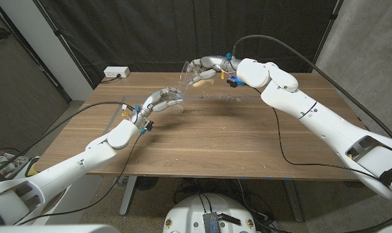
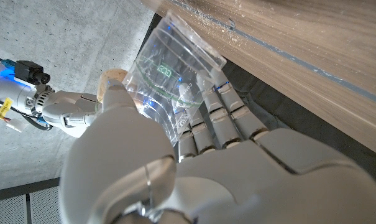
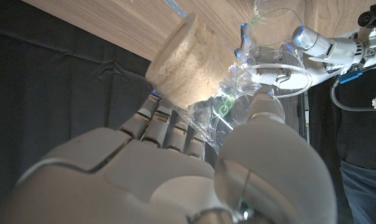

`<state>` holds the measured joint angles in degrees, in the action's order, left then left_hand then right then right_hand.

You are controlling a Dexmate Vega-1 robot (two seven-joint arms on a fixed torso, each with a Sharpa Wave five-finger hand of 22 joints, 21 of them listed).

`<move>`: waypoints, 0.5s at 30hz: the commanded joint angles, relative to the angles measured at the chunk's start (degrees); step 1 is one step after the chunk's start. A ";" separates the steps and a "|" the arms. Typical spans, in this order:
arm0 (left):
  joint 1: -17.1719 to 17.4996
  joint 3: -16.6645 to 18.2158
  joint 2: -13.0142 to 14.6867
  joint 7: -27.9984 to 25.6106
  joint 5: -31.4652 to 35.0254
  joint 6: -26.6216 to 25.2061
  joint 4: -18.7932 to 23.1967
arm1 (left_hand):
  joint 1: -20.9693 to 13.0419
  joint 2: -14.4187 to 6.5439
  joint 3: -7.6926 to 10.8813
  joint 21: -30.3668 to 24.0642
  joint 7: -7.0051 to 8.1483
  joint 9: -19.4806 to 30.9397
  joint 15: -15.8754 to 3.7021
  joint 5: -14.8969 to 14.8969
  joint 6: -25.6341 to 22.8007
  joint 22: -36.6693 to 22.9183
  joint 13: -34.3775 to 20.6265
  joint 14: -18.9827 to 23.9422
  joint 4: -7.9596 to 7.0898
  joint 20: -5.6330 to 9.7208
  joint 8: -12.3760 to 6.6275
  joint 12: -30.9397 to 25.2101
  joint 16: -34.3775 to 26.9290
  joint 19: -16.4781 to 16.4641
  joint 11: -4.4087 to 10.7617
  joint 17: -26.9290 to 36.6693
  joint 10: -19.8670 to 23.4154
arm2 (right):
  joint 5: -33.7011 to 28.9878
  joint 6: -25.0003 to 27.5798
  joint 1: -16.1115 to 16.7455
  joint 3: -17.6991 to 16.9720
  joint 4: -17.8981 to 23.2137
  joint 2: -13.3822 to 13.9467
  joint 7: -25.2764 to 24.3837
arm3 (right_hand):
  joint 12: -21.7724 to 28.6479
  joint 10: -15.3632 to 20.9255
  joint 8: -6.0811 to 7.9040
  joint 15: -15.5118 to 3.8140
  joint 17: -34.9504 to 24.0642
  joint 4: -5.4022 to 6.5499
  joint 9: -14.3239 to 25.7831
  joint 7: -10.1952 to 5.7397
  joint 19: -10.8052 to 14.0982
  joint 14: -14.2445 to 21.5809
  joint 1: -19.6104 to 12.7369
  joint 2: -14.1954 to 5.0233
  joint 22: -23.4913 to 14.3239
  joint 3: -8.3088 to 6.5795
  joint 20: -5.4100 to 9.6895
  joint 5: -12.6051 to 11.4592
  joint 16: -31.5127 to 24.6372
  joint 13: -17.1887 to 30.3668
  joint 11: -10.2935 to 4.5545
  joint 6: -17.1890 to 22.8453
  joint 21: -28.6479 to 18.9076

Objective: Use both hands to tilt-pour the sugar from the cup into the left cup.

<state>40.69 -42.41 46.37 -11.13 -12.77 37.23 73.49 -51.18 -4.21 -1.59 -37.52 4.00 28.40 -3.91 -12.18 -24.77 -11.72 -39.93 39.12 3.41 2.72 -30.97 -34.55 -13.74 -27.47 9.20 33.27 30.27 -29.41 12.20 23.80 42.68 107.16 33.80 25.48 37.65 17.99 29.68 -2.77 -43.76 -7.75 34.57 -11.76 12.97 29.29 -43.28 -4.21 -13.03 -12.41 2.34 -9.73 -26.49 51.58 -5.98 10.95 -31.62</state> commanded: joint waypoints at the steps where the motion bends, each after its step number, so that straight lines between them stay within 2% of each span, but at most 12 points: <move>1: -3.18 -1.20 -3.69 3.76 -1.40 3.71 -7.36 | -0.21 -0.59 -0.19 -0.32 0.23 0.10 -6.66 -0.09 -0.18 -0.11 -0.20 0.64 0.17 5.08 -0.44 -0.41 0.25 0.24 0.29 0.18 0.38 | -5.67 1.41 -1.12 1.71 -0.27 -1.58 1.92 | 0.05 0.36 0.31 -10.42 -0.21 0.01 0.18 -0.19 0.24 0.71 -0.34 -0.53 -0.09 -0.49 -0.27 -0.37 0.20 0.35 -0.11 0.58 -0.16; 10: -3.99 -1.25 -4.78 4.86 -1.61 4.99 -9.64 | -0.28 -0.73 -0.24 -0.40 0.20 -0.05 -6.66 -0.05 -0.27 -0.09 -0.11 0.70 0.17 5.13 -0.51 -0.50 0.32 0.25 0.53 0.28 0.67 | -10.26 2.69 -1.52 2.79 0.58 -2.39 4.10 | -0.08 0.64 0.33 -10.42 -0.28 0.04 0.24 -0.25 0.18 0.90 -0.22 -0.53 -0.02 -0.51 -0.37 -0.34 0.29 0.31 -0.17 0.76 -0.13; 15: -4.15 -1.27 -5.10 5.32 -1.75 5.43 -10.20 | -0.39 -0.84 -0.26 -0.41 0.15 -0.02 -6.65 -0.04 -0.16 -0.08 -0.05 0.76 0.20 5.05 -0.57 -0.43 0.38 0.39 0.07 0.35 0.51 | -12.68 3.24 -1.66 3.21 0.70 -2.83 5.25 | -0.10 0.73 0.40 -10.42 -0.33 0.08 0.26 -0.24 0.15 1.02 -0.14 -0.54 0.01 -0.50 -0.35 -0.33 0.31 0.38 -0.27 0.99 -0.11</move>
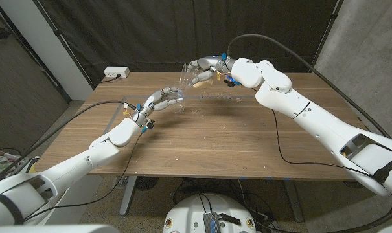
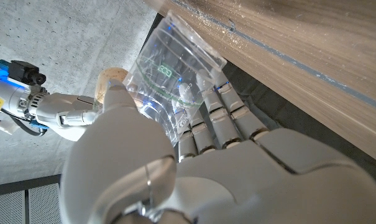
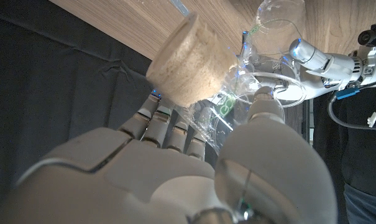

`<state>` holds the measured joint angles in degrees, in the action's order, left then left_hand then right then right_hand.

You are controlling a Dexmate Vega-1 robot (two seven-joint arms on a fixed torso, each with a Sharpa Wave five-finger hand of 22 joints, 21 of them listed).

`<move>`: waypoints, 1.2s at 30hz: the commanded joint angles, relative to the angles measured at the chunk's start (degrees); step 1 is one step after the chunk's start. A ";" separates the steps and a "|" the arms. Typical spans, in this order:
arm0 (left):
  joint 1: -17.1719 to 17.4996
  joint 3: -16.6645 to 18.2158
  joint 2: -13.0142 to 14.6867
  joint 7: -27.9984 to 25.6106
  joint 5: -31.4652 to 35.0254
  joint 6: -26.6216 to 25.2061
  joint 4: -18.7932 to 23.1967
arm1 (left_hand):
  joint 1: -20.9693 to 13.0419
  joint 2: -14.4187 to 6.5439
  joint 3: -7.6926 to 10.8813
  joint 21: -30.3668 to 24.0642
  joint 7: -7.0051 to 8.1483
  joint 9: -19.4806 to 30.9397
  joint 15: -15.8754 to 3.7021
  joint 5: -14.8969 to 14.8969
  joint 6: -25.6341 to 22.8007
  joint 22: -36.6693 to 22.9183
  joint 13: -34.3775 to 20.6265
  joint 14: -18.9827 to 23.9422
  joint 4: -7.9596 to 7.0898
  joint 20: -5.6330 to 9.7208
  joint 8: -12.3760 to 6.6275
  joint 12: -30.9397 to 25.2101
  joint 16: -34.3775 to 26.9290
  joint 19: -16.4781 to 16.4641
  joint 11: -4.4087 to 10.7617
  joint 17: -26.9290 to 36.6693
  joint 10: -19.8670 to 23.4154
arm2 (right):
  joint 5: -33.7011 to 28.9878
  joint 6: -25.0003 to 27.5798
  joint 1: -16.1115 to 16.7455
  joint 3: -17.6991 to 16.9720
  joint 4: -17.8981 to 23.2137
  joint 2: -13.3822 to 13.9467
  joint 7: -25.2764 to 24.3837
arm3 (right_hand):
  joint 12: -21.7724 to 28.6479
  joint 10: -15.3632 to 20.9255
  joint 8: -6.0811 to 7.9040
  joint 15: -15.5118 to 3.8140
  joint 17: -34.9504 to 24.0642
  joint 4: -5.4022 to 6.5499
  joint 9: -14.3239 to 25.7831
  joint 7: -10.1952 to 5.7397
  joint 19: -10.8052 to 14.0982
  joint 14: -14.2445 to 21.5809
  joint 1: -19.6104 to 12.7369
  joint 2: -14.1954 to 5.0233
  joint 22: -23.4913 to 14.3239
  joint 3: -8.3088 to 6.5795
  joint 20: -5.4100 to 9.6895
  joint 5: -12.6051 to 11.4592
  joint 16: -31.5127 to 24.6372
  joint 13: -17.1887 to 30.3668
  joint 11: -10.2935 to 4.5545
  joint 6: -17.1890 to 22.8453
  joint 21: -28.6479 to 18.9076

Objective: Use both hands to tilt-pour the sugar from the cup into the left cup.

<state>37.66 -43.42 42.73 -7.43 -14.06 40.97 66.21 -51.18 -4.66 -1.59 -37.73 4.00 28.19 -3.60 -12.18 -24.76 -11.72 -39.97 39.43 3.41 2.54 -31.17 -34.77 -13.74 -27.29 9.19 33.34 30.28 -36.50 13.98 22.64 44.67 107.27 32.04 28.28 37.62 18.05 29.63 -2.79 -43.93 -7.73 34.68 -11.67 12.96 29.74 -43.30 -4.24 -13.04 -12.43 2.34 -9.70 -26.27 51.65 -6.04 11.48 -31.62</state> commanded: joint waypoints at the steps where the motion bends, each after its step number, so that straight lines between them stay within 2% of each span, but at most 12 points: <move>1: -1.09 -0.26 -1.47 1.62 -0.42 1.65 -2.88 | -0.40 -0.42 -0.26 -0.21 0.15 0.18 -6.91 -0.04 -0.14 -0.08 -0.01 0.41 0.21 5.15 -0.36 -0.19 0.41 0.24 0.21 0.29 0.43 | -5.81 1.52 -0.52 1.20 0.58 -1.17 2.80 | -0.09 0.65 0.47 -10.44 -0.18 0.00 0.15 -0.34 0.17 0.59 -0.19 -0.51 0.03 -0.50 -0.37 -0.38 0.09 0.34 -0.09 0.51 -0.12; 17: -0.57 -0.30 -1.10 1.89 -0.52 0.91 -1.71 | -0.58 -0.63 -0.40 -0.40 0.15 0.22 -6.93 0.01 -0.05 -0.05 -0.12 0.53 0.25 5.26 -0.59 -0.36 0.56 0.20 0.07 0.47 0.50 | -15.32 2.43 -0.83 2.91 0.47 -2.45 6.17 | -0.44 0.53 0.47 -10.47 -0.42 -0.14 0.25 -0.36 0.02 0.53 -0.39 -0.66 0.14 -0.70 -0.26 -0.39 0.32 0.46 -0.66 0.74 -0.04; 23: -0.39 -0.29 -1.22 1.61 -0.37 0.95 -1.74 | -0.62 -0.71 -0.46 -0.46 0.19 0.18 -6.91 0.03 0.03 -0.05 -0.12 0.53 0.25 5.28 -0.62 -0.32 0.62 0.22 0.22 0.55 0.35 | -19.39 2.09 -0.50 3.34 1.09 -2.83 7.35 | -0.48 0.60 0.48 -10.43 -0.48 -0.09 0.28 -0.37 -0.02 0.64 -0.32 -0.73 0.18 -0.73 -0.32 -0.38 0.36 0.55 -0.45 0.82 -0.02; 36: -1.42 -0.69 -3.37 2.45 -0.36 2.72 -5.97 | -1.18 -1.05 -0.34 -0.55 0.10 0.28 -6.99 -0.03 0.26 -0.03 -0.19 0.49 0.47 5.14 -0.77 -0.44 0.77 0.34 0.13 0.67 0.43 | -22.80 0.35 0.12 2.57 1.31 -4.15 10.11 | -0.63 0.90 0.50 -10.43 -0.76 -0.07 0.36 -0.37 -0.02 0.91 -0.22 -0.73 0.26 -0.73 -0.41 -0.39 0.32 0.59 -0.60 1.02 0.01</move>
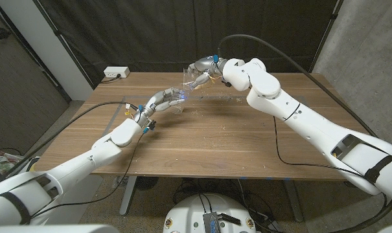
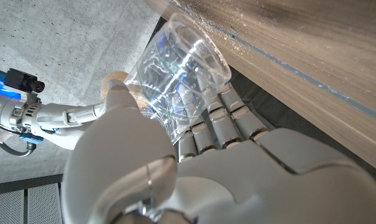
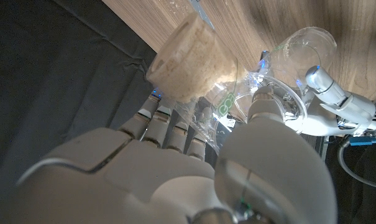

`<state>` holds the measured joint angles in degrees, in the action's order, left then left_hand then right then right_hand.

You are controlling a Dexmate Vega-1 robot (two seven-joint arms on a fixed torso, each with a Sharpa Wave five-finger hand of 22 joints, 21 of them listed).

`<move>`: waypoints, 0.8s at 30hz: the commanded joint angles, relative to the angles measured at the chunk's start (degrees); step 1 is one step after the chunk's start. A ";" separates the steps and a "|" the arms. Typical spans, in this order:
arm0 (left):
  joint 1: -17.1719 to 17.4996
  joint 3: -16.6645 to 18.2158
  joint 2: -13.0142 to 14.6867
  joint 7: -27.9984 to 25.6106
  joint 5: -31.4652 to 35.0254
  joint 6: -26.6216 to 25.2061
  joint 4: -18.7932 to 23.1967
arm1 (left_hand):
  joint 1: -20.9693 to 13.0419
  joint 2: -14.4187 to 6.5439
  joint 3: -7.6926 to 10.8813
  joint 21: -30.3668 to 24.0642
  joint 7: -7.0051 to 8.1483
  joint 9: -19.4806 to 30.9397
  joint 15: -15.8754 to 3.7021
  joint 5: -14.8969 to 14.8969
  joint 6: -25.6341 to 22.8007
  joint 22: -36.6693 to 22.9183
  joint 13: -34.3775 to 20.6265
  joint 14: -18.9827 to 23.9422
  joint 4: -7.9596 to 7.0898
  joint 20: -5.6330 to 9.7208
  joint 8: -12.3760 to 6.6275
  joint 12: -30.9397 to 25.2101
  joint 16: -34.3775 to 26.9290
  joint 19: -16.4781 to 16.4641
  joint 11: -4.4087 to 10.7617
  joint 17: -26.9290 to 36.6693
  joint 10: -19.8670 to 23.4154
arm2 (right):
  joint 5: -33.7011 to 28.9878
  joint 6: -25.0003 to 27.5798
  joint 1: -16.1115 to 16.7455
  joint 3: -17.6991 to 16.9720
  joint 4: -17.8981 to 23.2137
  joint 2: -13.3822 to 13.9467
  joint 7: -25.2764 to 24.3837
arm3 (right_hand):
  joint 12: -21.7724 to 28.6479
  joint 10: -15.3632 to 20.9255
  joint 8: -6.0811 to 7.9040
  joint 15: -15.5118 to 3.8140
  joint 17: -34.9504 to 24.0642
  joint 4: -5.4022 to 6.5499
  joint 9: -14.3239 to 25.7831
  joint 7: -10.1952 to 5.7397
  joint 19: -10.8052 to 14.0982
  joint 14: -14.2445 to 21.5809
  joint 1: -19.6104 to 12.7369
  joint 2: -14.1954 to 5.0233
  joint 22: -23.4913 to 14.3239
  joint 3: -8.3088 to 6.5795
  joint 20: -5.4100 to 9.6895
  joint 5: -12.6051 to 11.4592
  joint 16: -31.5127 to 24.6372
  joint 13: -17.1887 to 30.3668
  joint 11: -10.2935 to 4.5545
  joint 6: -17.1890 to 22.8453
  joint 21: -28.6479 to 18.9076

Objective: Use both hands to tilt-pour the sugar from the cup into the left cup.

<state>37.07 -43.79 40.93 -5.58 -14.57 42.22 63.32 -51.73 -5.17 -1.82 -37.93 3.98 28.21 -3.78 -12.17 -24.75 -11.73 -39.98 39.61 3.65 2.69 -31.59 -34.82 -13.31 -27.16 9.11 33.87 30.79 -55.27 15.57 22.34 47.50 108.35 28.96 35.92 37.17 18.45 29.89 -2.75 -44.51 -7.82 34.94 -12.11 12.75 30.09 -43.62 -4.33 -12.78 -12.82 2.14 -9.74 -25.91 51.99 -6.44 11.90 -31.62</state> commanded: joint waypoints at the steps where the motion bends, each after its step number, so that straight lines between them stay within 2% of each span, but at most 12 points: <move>1: -0.95 -0.38 -1.73 0.53 0.42 1.55 -3.42 | -0.68 -0.58 -0.09 -0.33 0.10 0.29 -6.81 -0.05 0.27 -0.03 -0.20 0.30 0.26 5.01 -0.39 -0.40 0.35 0.29 0.17 0.15 -0.12 | -4.13 -1.29 0.37 -0.32 0.25 -1.13 3.08 | -0.18 0.54 0.24 -10.43 -0.21 0.05 0.12 0.07 0.19 0.60 0.17 -0.63 0.01 -0.32 -0.19 -0.33 -0.05 0.26 -0.14 0.61 0.02; 9: -1.27 -0.61 -2.20 0.59 1.17 2.14 -4.11 | -0.97 -0.74 -0.07 -0.47 0.23 0.48 -6.95 -0.06 0.31 -0.03 -0.20 0.39 0.37 5.11 -0.61 -0.42 0.40 0.23 0.58 0.25 -0.15 | -5.32 -2.17 0.40 -1.13 0.58 -1.05 4.94 | -0.31 0.49 0.24 -10.49 -0.33 0.05 0.17 0.08 0.17 0.58 0.21 -0.66 0.05 -0.35 -0.20 -0.36 0.05 0.38 -0.18 0.71 0.04; 24: -1.85 -1.27 -3.26 -0.80 3.41 4.87 -5.56 | -1.23 -0.74 -0.22 -0.70 0.25 0.33 -7.02 -0.01 0.06 -0.01 -0.15 0.73 0.50 5.25 -0.85 -0.59 0.41 0.10 0.18 0.38 0.18 | -7.44 -3.96 -1.04 -2.19 2.01 -1.46 9.55 | -0.63 0.11 0.17 -10.48 -0.54 0.14 0.27 0.07 0.07 0.56 0.29 -0.91 0.10 -0.45 -0.12 -0.35 0.19 0.57 -0.69 0.67 0.11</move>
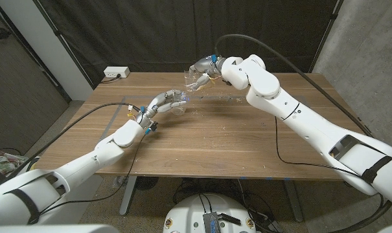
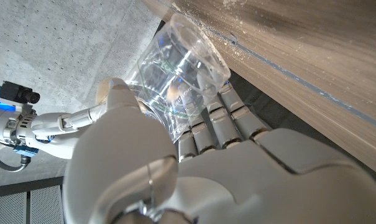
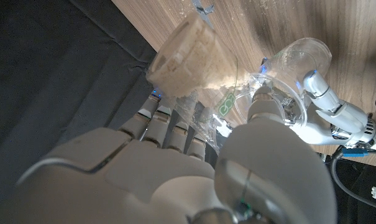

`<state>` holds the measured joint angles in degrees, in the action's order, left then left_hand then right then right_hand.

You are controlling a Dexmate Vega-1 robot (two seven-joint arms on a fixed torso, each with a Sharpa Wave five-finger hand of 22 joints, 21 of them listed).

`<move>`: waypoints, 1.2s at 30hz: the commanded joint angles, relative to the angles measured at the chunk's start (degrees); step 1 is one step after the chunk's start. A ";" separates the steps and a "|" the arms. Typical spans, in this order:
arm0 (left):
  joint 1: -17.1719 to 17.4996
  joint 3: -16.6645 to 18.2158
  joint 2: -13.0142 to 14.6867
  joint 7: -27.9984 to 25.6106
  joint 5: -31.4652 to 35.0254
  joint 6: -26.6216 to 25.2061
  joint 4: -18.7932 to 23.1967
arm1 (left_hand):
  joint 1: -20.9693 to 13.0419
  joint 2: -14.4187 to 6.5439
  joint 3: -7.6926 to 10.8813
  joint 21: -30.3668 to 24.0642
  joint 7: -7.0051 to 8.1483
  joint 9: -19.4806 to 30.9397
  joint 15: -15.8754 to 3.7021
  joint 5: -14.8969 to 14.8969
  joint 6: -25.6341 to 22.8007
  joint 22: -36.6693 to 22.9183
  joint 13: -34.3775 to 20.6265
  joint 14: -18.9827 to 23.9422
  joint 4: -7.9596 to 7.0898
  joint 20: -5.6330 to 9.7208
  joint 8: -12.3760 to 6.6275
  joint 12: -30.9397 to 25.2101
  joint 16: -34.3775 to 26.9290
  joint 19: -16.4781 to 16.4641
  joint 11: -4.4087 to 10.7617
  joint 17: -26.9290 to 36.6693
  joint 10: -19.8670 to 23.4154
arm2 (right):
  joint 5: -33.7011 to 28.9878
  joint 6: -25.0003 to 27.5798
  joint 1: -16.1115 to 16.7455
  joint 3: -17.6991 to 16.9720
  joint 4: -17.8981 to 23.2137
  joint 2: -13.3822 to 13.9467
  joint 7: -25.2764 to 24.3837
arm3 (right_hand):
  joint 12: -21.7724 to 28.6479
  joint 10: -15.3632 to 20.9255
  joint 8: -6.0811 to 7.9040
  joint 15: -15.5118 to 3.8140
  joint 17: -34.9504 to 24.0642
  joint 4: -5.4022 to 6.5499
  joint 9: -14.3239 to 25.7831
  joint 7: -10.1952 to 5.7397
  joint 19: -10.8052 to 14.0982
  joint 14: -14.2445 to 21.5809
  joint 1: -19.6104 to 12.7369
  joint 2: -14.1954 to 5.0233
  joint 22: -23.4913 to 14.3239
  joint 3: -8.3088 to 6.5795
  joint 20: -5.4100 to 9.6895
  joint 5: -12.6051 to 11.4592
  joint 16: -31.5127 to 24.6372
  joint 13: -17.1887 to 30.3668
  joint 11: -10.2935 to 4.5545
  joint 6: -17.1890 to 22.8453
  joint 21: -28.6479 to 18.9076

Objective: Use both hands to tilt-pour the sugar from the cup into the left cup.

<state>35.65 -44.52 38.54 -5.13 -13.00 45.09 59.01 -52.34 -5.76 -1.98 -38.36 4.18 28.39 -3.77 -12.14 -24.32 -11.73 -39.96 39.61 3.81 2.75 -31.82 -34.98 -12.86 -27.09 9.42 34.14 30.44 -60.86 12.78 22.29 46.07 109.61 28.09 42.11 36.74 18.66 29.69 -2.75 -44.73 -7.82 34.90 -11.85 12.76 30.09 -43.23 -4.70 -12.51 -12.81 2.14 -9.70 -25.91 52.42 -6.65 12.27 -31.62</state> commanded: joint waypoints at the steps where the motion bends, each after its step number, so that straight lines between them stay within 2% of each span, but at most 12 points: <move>1: -0.45 -0.61 -0.96 -1.28 1.87 2.22 -1.34 | -0.64 -0.11 -0.08 -0.29 0.10 0.14 -7.09 -0.03 -0.41 0.00 -0.13 0.74 0.35 5.23 -0.64 -0.44 -0.03 -0.01 -0.17 0.11 0.59 | -1.84 -1.29 -1.02 -0.82 0.68 -0.69 3.41 | -0.22 -0.12 0.35 -10.47 -0.33 0.18 0.32 -0.20 0.01 0.51 -0.06 -0.61 -0.16 -0.48 -0.06 -0.39 0.23 0.16 -0.55 0.26 0.13; 11: -1.73 -1.40 -2.39 -1.39 2.58 3.37 -4.35 | -0.91 -0.05 -0.16 -0.39 -0.16 -0.04 -7.02 -0.03 -0.38 0.01 -0.15 0.75 0.51 5.27 -0.66 -0.36 0.06 0.01 0.04 0.18 0.29 | -1.48 -2.57 -2.99 -0.70 -1.96 -2.00 4.27 | -0.46 -0.42 0.17 -10.50 -0.47 0.30 0.40 -0.23 -0.17 0.23 0.05 -0.98 -0.14 -0.63 -0.10 -0.38 0.49 0.36 -0.62 0.00 0.20; 16: -3.33 -1.84 -4.28 -0.55 2.59 4.87 -8.16 | -1.11 -0.04 -0.18 -0.43 -0.15 -0.06 -7.03 -0.03 -0.54 0.02 0.01 0.76 0.62 5.26 -0.80 -0.42 0.10 0.06 -0.15 0.21 0.62 | -1.22 -3.02 -3.82 -0.60 -2.98 -2.23 4.46 | -0.58 -0.55 0.07 -10.48 -0.55 0.41 0.44 -0.23 -0.34 0.19 0.15 -1.26 -0.14 -0.73 0.05 -0.38 0.59 0.47 -0.74 -0.11 0.27; 17: -3.72 -1.94 -4.76 -0.35 2.63 5.34 -9.13 | -1.13 -0.05 -0.17 -0.46 -0.13 -0.07 -7.06 -0.03 -0.71 0.02 -0.01 0.88 0.63 5.30 -0.87 -0.43 0.05 0.01 -0.07 0.22 0.62 | -1.41 -3.09 -3.99 -0.47 -3.09 -2.20 4.51 | -0.70 -0.78 -0.01 -10.47 -0.59 0.42 0.44 -0.26 -0.64 0.02 0.13 -1.38 -0.14 -0.80 0.43 -0.39 0.69 0.52 -1.07 -0.22 0.38; 21: -5.40 -2.21 -6.99 0.10 3.00 7.75 -13.78 | -1.22 -0.16 -0.15 -0.46 -0.09 -0.03 -7.00 -0.04 -0.59 0.02 -0.01 0.82 0.64 5.26 -0.90 -0.50 0.09 0.11 -0.02 0.26 0.76 | -2.15 -3.43 -4.78 0.13 -3.52 -2.24 5.21 | -0.75 -0.74 -0.12 -10.46 -0.69 0.50 0.47 -0.24 -0.64 -0.15 0.23 -1.58 -0.14 -0.89 0.41 -0.38 0.84 0.64 -0.97 -0.29 0.36; 29: -8.61 -1.85 -12.29 2.01 2.19 14.30 -25.70 | -1.31 -0.30 -0.20 -0.58 -0.18 0.00 -6.95 -0.06 -0.85 0.02 -0.09 0.98 0.64 5.26 -1.16 -0.60 0.07 0.09 -0.07 0.35 0.82 | -2.99 -3.44 -5.46 0.43 -3.64 -2.51 6.57 | -0.80 -0.52 -0.27 -10.47 -0.99 0.51 0.56 -0.22 -0.53 -0.15 0.43 -1.63 -0.14 -0.92 0.10 -0.35 0.96 0.93 -0.97 -0.25 0.30; 32: -9.93 -1.47 -14.10 2.81 2.07 16.23 -30.02 | -1.33 -0.36 -0.22 -0.63 -0.20 -0.03 -7.00 -0.07 -0.80 0.02 -0.21 0.96 0.62 5.23 -1.18 -0.67 0.09 0.06 -0.10 0.38 0.78 | -4.04 -3.41 -5.82 0.91 -3.60 -2.65 7.22 | -0.97 -0.79 -0.36 -10.49 -1.07 0.47 0.60 -0.24 -0.87 -0.31 0.43 -1.67 -0.14 -0.98 0.59 -0.35 1.12 1.05 -1.29 -0.30 0.42; 36: -11.04 -0.70 -15.82 4.39 1.62 17.58 -33.86 | -1.33 -0.37 -0.27 -0.67 -0.24 -0.07 -6.98 -0.06 -0.91 0.02 -0.14 0.89 0.61 5.24 -1.25 -0.71 0.13 0.05 -0.07 0.41 0.97 | -5.24 -3.33 -5.97 1.19 -3.27 -2.82 7.85 | -0.99 -0.75 -0.41 -10.48 -1.11 0.55 0.62 -0.24 -0.89 -0.35 0.53 -1.82 -0.14 -1.03 0.58 -0.35 1.18 1.11 -1.38 -0.33 0.42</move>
<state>28.38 -46.37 28.33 -5.54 -10.47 50.81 37.81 -53.26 -5.89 -2.30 -38.80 3.94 28.26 -3.87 -12.14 -24.53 -11.73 -39.98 39.93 4.12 2.75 -32.70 -35.46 -12.86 -27.09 9.21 34.40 30.70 -63.91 9.50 18.59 45.66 107.04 26.12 48.29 35.86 17.61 29.35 -2.84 -45.53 -7.80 35.17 -11.54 12.12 29.98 -42.56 -5.89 -12.52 -12.82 2.17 -9.74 -24.77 53.24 -7.68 11.94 -31.36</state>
